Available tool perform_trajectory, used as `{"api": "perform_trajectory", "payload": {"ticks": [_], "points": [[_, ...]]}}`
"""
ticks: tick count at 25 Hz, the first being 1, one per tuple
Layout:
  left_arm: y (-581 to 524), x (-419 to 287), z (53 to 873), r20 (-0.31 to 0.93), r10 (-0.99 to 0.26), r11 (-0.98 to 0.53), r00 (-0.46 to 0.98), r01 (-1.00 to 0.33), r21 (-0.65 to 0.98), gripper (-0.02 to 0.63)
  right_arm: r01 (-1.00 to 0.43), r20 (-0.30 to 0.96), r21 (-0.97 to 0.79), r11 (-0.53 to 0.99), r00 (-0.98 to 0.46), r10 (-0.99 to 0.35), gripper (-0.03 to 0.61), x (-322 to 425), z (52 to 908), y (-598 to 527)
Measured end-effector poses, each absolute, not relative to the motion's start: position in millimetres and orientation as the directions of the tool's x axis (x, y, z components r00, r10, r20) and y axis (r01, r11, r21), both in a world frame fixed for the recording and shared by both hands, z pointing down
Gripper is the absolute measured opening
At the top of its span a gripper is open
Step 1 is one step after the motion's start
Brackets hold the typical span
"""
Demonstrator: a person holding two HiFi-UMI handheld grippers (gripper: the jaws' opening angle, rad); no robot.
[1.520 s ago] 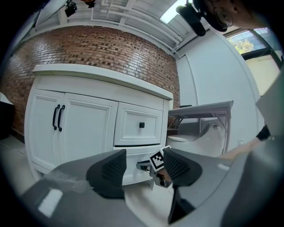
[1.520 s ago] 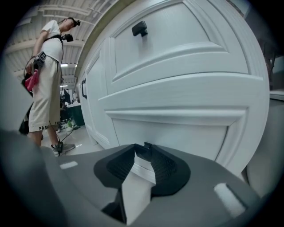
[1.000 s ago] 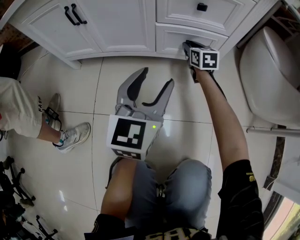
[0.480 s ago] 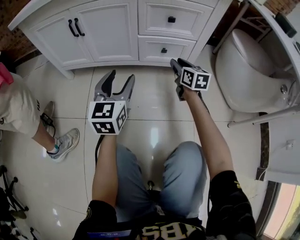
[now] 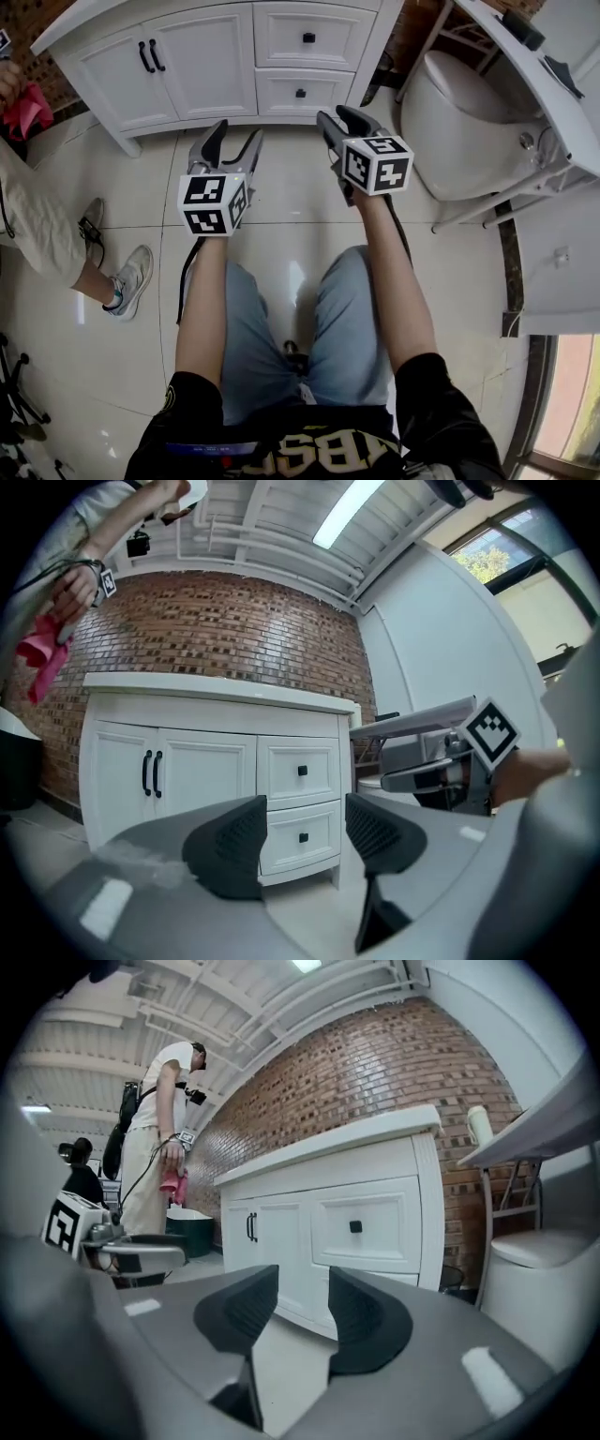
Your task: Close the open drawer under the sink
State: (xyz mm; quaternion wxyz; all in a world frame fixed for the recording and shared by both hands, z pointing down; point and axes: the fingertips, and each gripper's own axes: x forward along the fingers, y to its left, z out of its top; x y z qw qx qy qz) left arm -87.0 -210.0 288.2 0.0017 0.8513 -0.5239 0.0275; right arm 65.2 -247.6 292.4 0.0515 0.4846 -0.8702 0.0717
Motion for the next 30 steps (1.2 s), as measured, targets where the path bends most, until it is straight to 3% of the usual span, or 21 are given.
{"api": "perform_trajectory", "payload": {"ticks": [4, 8, 12, 17, 30], "points": [[-198, -95, 286, 0.047, -0.907, -0.421, 0.419, -0.906, -0.051, 0.261, -0.864, 0.078, -0.069, 0.499, -0.504, -0.860, 0.178, 71, 277, -220], [-200, -101, 278, 0.036, -0.911, -0.412, 0.410, -0.909, -0.063, 0.261, -0.871, 0.041, -0.132, 0.473, -0.481, -0.876, 0.265, 86, 285, -214], [-201, -100, 279, 0.042, -0.914, -0.404, 0.403, -0.913, -0.049, 0.261, -0.903, 0.068, -0.044, 0.427, -0.429, -0.901, 0.348, 87, 293, -218], [-204, -84, 276, 0.034, -0.900, -0.437, 0.436, -0.897, -0.063, 0.261, -0.918, -0.012, 0.039, 0.395, -0.396, -0.918, 0.350, 84, 268, -215], [-203, -92, 276, 0.025, -0.901, -0.435, 0.434, -0.899, -0.043, 0.261, -0.930, 0.043, 0.058, 0.363, -0.361, -0.932, 0.356, 87, 279, -217]]}}
